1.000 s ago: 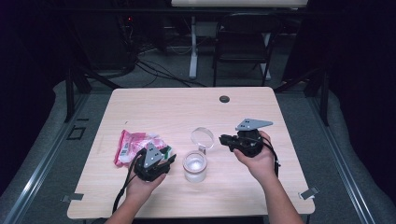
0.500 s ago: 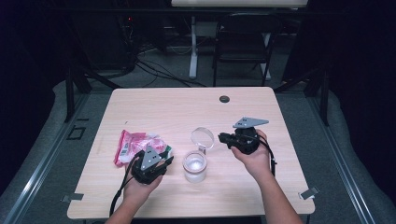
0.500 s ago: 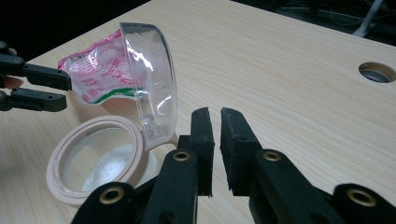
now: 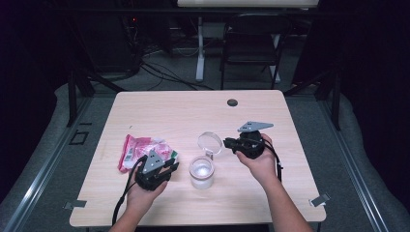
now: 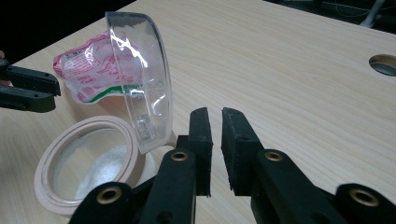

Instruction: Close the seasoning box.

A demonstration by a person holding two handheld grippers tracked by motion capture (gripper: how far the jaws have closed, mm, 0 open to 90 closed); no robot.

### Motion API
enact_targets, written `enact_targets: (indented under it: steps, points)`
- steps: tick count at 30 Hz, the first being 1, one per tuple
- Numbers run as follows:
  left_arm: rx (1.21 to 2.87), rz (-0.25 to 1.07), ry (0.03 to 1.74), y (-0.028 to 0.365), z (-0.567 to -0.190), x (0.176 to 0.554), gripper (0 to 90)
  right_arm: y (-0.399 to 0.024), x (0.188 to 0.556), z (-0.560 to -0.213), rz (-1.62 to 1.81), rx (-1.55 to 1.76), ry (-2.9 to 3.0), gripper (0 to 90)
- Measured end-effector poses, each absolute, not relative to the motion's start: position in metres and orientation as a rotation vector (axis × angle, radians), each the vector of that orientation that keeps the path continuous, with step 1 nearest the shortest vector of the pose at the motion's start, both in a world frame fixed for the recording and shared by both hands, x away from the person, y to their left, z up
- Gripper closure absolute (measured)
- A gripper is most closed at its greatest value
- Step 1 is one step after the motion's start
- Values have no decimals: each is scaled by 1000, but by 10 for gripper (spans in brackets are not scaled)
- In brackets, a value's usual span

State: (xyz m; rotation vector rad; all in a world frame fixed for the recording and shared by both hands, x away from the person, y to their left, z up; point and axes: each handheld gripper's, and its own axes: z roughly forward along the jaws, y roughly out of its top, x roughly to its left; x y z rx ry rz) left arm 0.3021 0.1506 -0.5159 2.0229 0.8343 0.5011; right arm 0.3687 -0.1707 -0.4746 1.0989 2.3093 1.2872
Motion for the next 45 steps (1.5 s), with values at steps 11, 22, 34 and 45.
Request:
enact_targets:
  steps: [11,22,34,45]
  points:
    - [2009,455,826,131,-499,308,891,-166,368,-475,1297,1082,2323,809]
    - [2023,438,786,113,-486,314,900,-162,367,-476,1299,1069,2339,810]
    - [2060,453,740,89,-465,324,900,-160,365,-475,1300,1054,2350,801]
    - [2053,464,734,86,-455,328,900,-157,363,-474,1300,1037,2357,799]
